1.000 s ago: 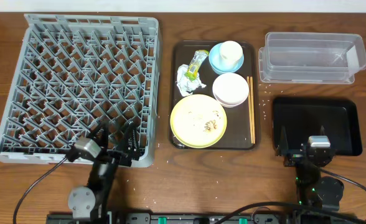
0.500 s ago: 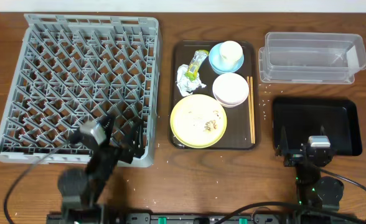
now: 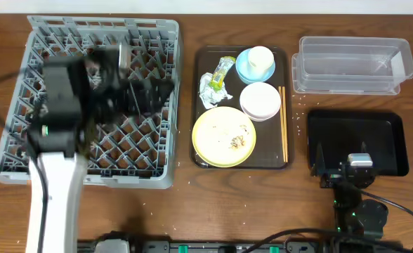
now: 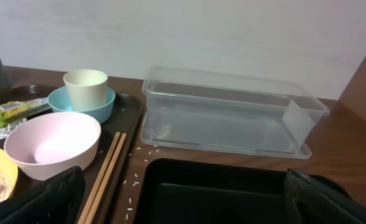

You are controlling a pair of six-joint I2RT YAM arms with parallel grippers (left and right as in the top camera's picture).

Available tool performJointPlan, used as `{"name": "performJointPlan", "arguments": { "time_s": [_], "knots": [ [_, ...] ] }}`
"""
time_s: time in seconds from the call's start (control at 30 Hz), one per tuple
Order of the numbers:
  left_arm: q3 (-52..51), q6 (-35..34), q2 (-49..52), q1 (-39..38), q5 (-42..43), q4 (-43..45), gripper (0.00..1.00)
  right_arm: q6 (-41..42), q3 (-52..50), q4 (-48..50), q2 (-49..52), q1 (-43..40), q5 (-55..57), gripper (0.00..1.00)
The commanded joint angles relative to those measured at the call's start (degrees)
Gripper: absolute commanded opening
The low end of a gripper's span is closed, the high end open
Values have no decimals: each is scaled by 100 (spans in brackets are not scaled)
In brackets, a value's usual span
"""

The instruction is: Sort waste into correct bins and load items into the dishwasher

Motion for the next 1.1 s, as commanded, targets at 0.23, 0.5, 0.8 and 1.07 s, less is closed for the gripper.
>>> {"name": "performJointPlan", "arguments": {
  "time_s": [0.23,0.5,0.8,1.07],
  "knots": [
    [302,-186,540,-24,2465,780,94,68,-7,-20,-37,-52,-7,99],
    [525,-273,538,-205,1593,560,94,68,-7,-22,-37,-52,-7,99],
    [2271,1023,1187,-1495,-2437,-2337,95,68,-7,-22,-37,-52,-7,99],
    [3700,1207,2599,-2127,-3281,-3897,95,68,-7,-20,-37,-52,-7,99]
  ]
}}
